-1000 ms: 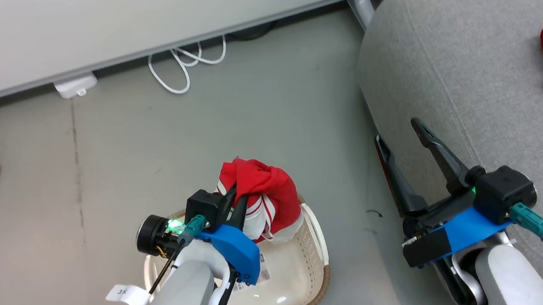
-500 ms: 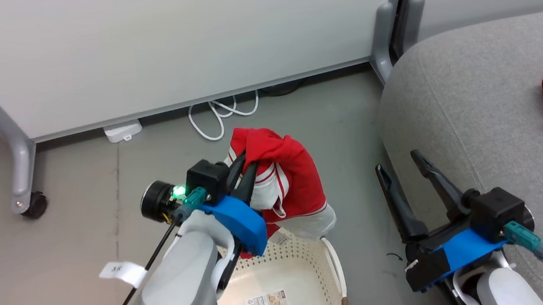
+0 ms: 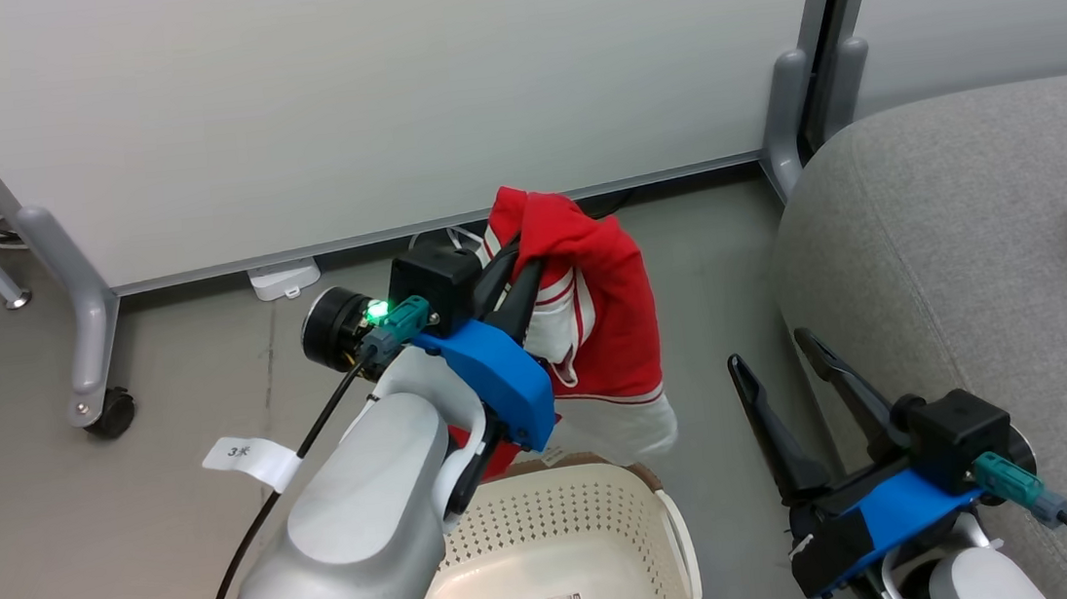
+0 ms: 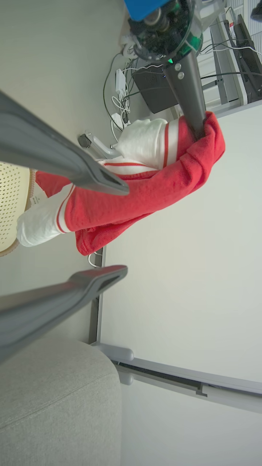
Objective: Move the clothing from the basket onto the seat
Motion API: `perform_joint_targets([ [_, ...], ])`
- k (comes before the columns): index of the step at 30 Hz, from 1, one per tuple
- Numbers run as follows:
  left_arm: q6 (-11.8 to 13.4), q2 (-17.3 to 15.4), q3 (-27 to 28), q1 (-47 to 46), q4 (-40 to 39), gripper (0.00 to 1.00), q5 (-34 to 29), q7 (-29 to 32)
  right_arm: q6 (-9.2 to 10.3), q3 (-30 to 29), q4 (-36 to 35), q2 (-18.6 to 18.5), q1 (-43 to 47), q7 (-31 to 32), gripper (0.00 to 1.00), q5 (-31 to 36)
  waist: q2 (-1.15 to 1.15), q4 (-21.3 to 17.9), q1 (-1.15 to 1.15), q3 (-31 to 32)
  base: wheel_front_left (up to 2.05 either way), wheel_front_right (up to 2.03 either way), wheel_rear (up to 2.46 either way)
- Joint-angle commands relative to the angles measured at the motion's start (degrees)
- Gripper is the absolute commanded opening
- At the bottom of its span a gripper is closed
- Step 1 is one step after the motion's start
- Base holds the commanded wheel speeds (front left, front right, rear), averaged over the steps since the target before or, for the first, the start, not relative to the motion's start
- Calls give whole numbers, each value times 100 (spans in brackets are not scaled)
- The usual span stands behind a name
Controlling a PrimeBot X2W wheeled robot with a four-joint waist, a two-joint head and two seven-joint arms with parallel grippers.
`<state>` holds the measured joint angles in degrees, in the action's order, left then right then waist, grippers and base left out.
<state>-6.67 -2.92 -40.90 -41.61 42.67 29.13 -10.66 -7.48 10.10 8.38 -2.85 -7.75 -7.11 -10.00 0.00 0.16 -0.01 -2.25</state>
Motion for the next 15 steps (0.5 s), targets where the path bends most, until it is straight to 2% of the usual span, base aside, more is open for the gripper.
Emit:
perform_joint_targets([
  [1, 17, 1, -38, -88, -40, 0, 38, 16, -3, 15, 19, -7, 45, 14, 100, -37, 0, 10, 1, 8, 0, 0, 0],
  [9, 62, 2, -228, -133, -136, 0, 183, 11, -3, 101, 166, -7, -159, 160, 100, -10, 0, 9, 1, -21, 0, 0, 0],
  [15, 52, 2, -387, -188, -248, 0, 271, 37, -3, 262, 734, -7, -687, 516, 100, -11, 0, -3, 1, -81, 0, 0, 0],
])
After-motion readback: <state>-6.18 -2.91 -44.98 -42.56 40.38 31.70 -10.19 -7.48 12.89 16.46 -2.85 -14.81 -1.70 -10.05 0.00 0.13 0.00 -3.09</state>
